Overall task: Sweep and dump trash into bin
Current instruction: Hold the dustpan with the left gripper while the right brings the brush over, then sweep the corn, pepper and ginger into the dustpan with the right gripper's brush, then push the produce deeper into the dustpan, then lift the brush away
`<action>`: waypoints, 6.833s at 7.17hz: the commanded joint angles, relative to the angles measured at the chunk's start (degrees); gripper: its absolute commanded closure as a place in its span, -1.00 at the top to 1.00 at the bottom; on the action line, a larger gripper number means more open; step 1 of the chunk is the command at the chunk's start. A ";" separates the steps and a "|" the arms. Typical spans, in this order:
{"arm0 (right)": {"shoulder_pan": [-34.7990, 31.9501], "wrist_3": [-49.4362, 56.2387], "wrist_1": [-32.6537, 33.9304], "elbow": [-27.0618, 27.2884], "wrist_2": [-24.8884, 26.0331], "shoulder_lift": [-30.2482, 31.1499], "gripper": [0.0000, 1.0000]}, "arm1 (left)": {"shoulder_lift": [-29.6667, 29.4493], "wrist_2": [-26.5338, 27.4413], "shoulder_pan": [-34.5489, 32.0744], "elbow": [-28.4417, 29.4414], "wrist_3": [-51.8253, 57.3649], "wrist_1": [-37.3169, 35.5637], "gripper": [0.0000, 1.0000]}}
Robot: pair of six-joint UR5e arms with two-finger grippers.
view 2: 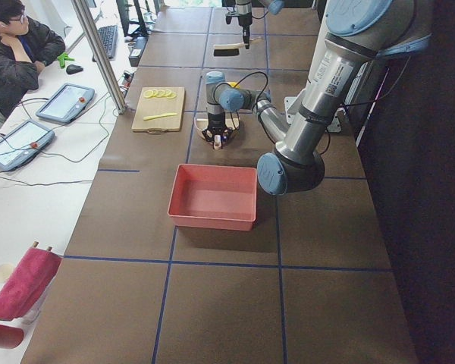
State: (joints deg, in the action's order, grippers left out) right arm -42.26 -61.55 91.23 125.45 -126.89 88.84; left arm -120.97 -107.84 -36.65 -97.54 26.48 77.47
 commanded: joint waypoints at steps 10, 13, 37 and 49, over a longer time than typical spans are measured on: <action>7.10 0.56 12.91 -14.25 6.91 -21.14 -1.00 | -2.61 0.26 1.85 -0.11 -0.81 -2.41 -0.97; 8.95 0.47 12.92 -18.47 9.55 -24.57 -1.00 | -2.61 0.35 1.76 -0.29 -0.99 -2.59 -0.97; 12.93 -6.38 5.97 -38.45 4.31 -49.99 -1.00 | -3.40 0.00 2.64 -0.20 -3.89 -2.06 -0.94; 5.18 -5.86 6.50 -27.46 -0.90 -42.44 -1.00 | 1.61 -9.99 2.81 0.77 -6.95 14.01 -1.00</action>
State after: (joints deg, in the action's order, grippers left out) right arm -36.32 -67.65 97.73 96.20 -127.64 44.59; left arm -119.51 -114.63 -33.84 -96.73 20.95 89.99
